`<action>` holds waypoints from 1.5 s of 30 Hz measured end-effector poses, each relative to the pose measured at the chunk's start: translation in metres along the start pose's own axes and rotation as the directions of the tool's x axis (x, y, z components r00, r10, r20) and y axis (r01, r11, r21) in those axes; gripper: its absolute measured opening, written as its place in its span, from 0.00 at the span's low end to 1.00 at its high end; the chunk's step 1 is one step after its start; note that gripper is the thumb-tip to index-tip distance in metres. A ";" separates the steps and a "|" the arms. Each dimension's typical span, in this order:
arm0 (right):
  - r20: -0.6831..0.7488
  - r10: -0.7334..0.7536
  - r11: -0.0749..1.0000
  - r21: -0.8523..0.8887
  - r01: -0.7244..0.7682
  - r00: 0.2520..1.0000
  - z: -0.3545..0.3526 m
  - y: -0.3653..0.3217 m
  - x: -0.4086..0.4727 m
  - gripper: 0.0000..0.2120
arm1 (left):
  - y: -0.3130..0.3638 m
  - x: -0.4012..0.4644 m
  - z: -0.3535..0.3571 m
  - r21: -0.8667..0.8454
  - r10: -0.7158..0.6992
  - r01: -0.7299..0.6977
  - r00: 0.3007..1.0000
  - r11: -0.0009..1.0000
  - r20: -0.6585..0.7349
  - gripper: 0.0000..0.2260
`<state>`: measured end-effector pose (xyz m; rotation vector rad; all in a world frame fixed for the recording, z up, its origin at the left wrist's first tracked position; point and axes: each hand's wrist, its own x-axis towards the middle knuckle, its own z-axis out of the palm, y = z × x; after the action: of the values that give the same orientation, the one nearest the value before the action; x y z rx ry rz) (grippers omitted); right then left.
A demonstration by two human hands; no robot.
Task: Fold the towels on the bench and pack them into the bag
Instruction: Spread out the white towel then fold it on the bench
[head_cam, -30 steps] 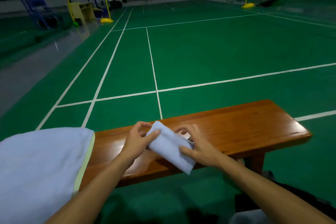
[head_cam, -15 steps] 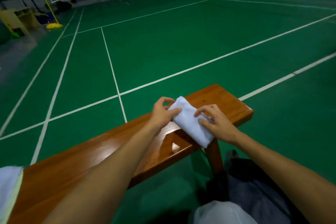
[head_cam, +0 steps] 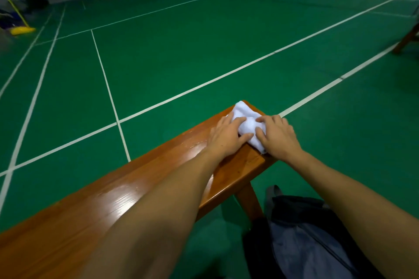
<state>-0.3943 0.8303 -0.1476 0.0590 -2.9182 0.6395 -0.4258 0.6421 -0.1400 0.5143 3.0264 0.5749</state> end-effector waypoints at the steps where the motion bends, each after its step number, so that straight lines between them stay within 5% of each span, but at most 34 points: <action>1: 0.002 -0.008 1.000 -0.017 0.008 1.000 -0.001 0.000 0.000 0.20 | 0.000 0.001 -0.004 0.002 -0.008 0.008 1.000 1.000 0.023 0.31; 5: 0.132 -0.012 0.991 -0.128 0.028 0.991 -0.029 -0.015 0.007 0.22 | -0.001 -0.010 -0.032 -0.105 -0.022 0.020 0.999 0.994 -0.025 0.29; 10: -0.017 -0.151 0.987 -0.063 0.150 0.988 -0.074 -0.069 -0.011 0.19 | -0.008 -0.060 -0.090 -0.211 0.035 -0.077 0.980 0.975 -0.196 0.18; 16: -0.121 -0.451 0.883 0.083 0.462 0.884 -0.099 -0.169 -0.080 0.12 | -0.055 -0.192 -0.188 -0.146 0.095 -0.150 0.939 0.978 -0.332 0.10; 28: 0.060 -0.753 0.628 0.365 0.688 0.656 0.009 -0.423 -0.240 0.10 | -0.226 -0.552 -0.260 0.025 -0.293 0.309 0.923 0.951 -0.248 0.05; 37: 0.278 -0.794 0.591 0.565 0.576 0.541 0.122 -0.603 -0.336 0.13 | -0.346 -0.753 -0.275 0.012 -0.635 0.667 0.716 0.745 -0.290 0.03; 45: 0.530 -0.461 0.854 0.483 0.193 0.712 0.197 -0.670 -0.368 0.17 | -0.408 -0.807 -0.275 -0.009 -0.728 0.824 0.495 0.566 -0.474 0.19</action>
<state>-0.0114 0.1414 -0.1055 1.0327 -3.1578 1.3523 0.1874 -0.0735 -0.0648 -1.1615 3.2033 0.2874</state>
